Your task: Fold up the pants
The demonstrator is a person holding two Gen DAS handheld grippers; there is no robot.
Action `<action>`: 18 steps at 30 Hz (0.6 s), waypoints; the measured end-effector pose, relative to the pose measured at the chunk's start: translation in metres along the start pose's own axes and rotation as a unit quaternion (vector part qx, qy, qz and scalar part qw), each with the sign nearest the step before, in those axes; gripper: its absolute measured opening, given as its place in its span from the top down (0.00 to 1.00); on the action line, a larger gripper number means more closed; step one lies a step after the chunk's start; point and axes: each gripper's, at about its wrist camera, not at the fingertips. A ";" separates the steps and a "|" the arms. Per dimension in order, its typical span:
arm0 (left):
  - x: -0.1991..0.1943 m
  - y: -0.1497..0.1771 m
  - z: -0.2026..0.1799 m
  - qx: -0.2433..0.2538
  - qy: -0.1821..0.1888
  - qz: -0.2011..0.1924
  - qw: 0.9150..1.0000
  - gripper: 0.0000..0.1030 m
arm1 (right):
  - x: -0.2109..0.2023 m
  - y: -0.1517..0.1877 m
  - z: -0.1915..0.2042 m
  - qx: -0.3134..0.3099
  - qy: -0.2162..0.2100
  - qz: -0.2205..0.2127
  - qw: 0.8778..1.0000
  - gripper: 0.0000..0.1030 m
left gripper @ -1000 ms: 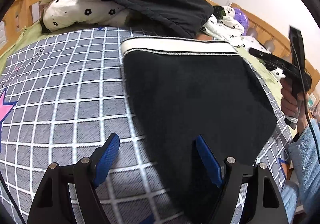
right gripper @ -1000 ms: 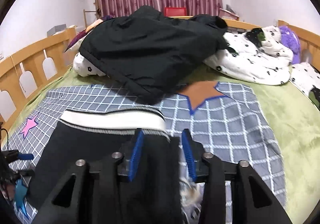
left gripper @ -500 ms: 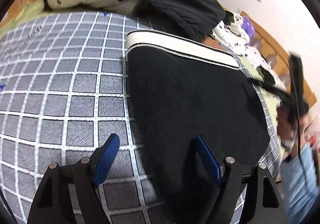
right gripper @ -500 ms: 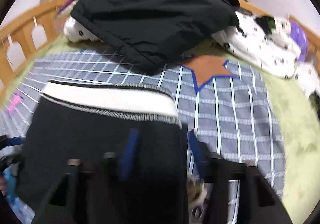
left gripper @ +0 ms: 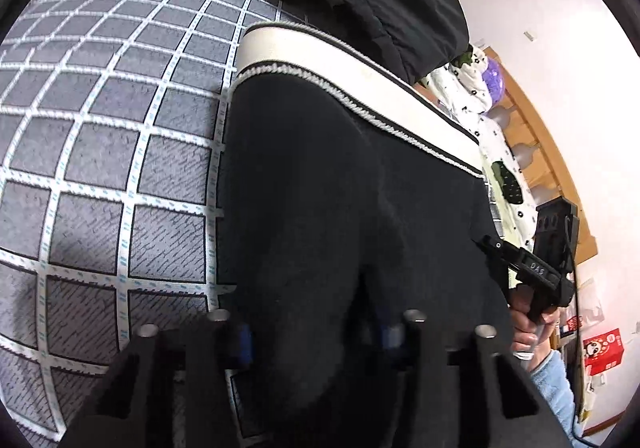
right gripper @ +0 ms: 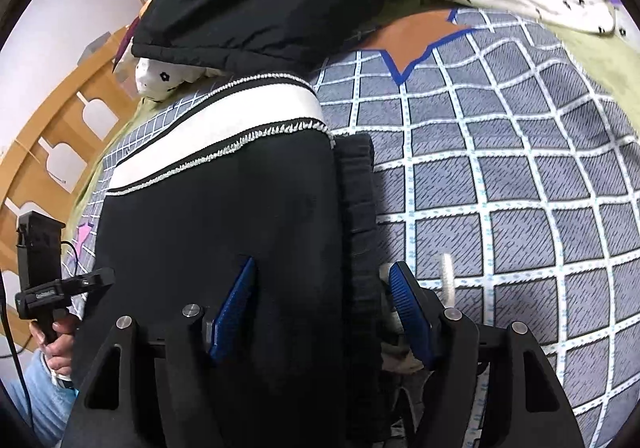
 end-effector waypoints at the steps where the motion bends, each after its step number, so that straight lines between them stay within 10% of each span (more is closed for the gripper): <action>1: -0.002 -0.003 -0.006 0.005 0.000 -0.002 1.000 0.70 | 0.002 0.000 -0.001 0.015 -0.020 0.009 1.000 0.38; 7: -0.035 -0.010 -0.034 0.011 0.031 -0.008 0.999 0.78 | -0.033 -0.010 0.015 0.036 -0.023 -0.012 0.999 0.78; 18: -0.176 -0.018 0.049 0.014 0.039 -0.030 0.999 0.77 | -0.090 0.006 0.176 0.019 -0.090 -0.089 0.992 0.81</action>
Point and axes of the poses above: each gripper's, at about its wrist camera, not at the fingertips, and x roughly the way its jaws point, z to its left, y to its underside, and after that the axes turned 14 degrees about -x, right-handed
